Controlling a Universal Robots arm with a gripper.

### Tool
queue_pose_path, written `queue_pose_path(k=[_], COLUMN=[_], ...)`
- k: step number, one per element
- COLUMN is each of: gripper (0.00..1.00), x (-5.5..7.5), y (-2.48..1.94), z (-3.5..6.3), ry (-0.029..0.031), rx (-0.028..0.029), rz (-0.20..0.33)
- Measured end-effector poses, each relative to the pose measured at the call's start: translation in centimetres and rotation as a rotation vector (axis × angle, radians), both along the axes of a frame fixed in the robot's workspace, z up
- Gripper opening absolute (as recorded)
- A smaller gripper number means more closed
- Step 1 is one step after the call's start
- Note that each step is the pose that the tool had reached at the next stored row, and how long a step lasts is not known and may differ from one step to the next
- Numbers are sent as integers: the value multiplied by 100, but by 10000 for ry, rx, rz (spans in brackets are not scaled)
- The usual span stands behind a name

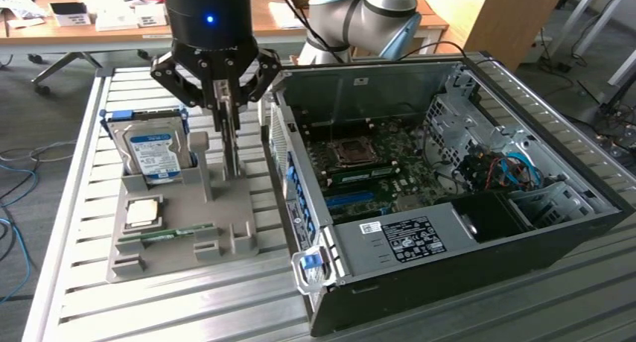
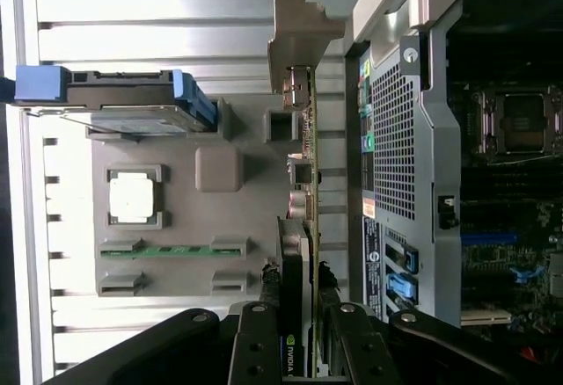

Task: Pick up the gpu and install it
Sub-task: 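Pick up the gpu and move the gpu toward the slot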

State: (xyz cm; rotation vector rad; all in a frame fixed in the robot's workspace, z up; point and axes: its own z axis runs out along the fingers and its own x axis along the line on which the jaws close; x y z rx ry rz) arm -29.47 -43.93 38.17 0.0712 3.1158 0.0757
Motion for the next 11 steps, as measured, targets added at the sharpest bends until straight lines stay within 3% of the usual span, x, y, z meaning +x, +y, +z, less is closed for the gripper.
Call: queue_pose_path(k=[11], gripper=[27], x=[0], y=[0], z=[157], ry=[-1], rx=[0], rz=[0])
